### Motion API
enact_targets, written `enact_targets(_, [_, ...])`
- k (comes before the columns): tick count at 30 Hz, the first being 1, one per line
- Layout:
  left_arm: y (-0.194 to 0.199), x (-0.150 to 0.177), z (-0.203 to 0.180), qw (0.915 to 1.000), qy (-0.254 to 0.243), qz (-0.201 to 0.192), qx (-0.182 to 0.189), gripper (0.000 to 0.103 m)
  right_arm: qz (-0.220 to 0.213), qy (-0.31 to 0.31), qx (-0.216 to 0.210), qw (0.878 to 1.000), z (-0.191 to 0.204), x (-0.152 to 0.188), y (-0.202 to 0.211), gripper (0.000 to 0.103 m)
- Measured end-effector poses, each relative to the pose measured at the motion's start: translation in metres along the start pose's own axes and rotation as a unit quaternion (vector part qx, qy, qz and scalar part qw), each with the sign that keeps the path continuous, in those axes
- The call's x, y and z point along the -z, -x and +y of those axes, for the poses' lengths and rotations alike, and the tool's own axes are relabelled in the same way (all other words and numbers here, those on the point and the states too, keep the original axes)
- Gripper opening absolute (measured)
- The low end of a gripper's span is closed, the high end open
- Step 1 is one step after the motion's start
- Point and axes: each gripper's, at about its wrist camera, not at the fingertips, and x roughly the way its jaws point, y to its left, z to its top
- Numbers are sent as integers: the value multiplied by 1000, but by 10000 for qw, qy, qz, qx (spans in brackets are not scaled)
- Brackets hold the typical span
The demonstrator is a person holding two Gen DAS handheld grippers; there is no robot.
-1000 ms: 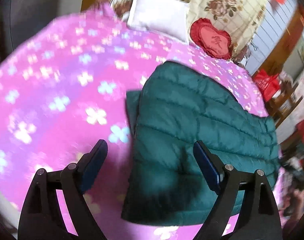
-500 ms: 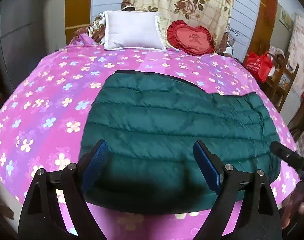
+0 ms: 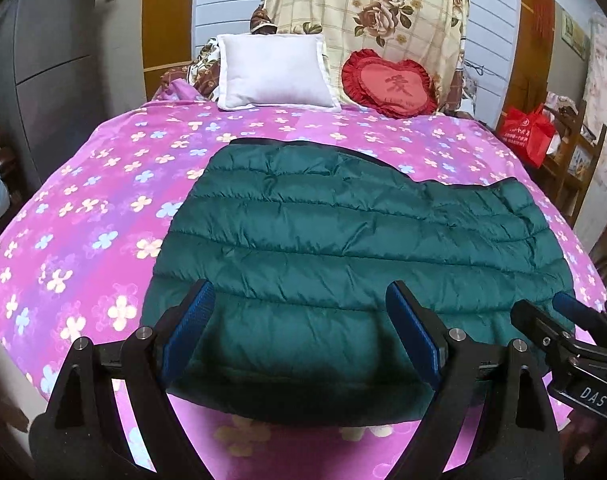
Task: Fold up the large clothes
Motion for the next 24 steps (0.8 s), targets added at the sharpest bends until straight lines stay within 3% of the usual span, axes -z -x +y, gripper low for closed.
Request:
enact_targets(15, [1,4,-5,9995,-160,-100,-248,87,-192,163,123,9996,6,2,3,95])
enact_targets(24, [10,5,-11,9982,-320,-356,-360,87,-200,146,102,9996,6,2,3,95])
